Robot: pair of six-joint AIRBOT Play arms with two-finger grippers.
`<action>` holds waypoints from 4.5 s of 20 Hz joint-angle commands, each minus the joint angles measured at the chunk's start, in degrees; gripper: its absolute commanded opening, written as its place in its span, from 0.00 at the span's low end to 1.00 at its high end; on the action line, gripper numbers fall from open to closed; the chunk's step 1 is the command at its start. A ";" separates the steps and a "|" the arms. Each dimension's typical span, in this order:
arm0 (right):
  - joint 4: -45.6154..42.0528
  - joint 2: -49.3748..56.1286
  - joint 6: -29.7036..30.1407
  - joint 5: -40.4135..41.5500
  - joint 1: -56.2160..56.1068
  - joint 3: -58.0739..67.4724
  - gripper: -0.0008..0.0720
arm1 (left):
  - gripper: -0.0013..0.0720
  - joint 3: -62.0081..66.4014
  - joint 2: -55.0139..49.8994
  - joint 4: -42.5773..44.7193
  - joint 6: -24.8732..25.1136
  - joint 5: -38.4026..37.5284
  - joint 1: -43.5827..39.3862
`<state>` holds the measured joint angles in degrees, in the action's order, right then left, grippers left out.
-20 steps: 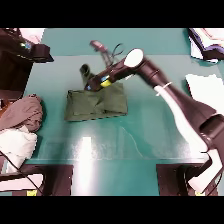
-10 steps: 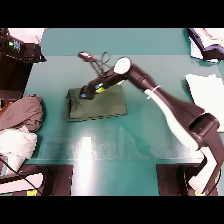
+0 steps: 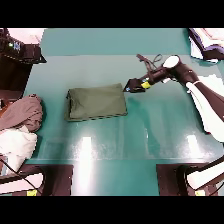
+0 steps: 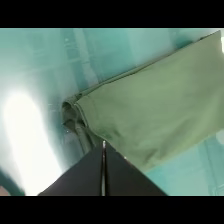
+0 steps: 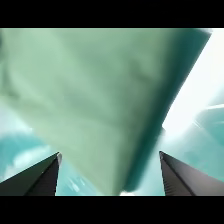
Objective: Fold the shirts.
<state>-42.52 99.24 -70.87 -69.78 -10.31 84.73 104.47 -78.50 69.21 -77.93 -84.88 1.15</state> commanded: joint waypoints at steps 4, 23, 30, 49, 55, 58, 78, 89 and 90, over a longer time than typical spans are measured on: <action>6.47 -0.50 1.88 11.47 0.31 -9.11 0.96 | 0.05 -0.02 -0.02 -0.87 0.35 0.42 0.02; 10.43 0.83 5.33 11.72 -8.15 1.81 0.03 | 0.05 -0.02 0.00 -0.87 1.03 -3.08 0.02; 1.95 -20.48 3.82 17.73 19.43 -12.44 0.03 | 0.05 -1.36 0.00 -0.85 0.13 1.29 -3.26; 1.81 -22.56 3.76 22.93 46.31 5.62 0.03 | 0.05 -9.86 -0.07 -0.85 -1.73 7.45 -11.98; 1.70 -28.50 2.89 10.58 54.27 2.75 0.03 | 0.05 -9.86 -0.07 -0.85 -1.62 7.30 -11.98; -2.69 -31.52 0.20 6.25 58.21 -1.11 0.04 | 0.05 -9.86 -0.07 -0.87 -1.60 6.21 -11.98; -30.05 -49.09 -10.73 -3.65 65.05 -21.75 0.64 | 0.05 -9.86 -0.07 -0.85 0.33 3.72 -11.98; -3.98 -50.40 -10.67 -5.86 28.74 -21.73 0.04 | 0.05 -9.84 -0.07 -1.07 -0.02 5.57 -11.98; -4.33 -50.40 -10.67 -4.72 25.51 -21.73 0.04 | 0.05 -9.84 -0.07 -1.05 -0.02 5.90 -11.98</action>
<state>-48.25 48.90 -81.54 -76.34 25.43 63.02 94.63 -78.54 68.14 -77.89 -80.18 -10.81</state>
